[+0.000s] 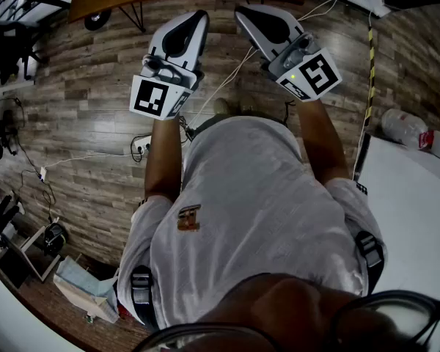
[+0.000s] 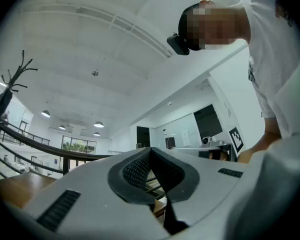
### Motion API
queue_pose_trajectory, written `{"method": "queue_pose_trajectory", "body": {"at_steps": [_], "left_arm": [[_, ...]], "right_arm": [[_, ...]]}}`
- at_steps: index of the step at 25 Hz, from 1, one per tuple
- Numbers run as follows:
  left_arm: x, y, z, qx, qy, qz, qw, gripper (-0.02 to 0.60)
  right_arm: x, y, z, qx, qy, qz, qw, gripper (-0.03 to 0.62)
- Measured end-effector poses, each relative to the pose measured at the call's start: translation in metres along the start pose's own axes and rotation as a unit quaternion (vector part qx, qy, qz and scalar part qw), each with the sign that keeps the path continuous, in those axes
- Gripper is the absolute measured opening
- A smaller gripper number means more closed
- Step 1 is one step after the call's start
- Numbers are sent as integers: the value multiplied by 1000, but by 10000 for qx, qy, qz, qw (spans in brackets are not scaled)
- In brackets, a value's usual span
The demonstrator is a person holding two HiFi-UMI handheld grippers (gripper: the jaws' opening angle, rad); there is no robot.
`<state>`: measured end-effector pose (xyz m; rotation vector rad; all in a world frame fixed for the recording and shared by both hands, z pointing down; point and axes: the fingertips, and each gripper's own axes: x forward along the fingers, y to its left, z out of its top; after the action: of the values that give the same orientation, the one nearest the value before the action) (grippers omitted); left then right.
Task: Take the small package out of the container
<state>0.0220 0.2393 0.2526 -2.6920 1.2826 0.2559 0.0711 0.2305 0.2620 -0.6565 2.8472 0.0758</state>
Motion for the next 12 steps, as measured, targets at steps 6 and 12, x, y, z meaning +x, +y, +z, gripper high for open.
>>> {"method": "queue_pose_trajectory", "body": {"at_steps": [6, 12], "left_arm": [[5, 6, -5, -27, 21, 1, 10000, 18], [9, 7, -11, -47, 40, -19, 10000, 18]], "right_arm": [[3, -6, -2, 21, 3, -22, 10000, 31], [0, -11, -3, 98, -21, -12, 9999, 31]]}}
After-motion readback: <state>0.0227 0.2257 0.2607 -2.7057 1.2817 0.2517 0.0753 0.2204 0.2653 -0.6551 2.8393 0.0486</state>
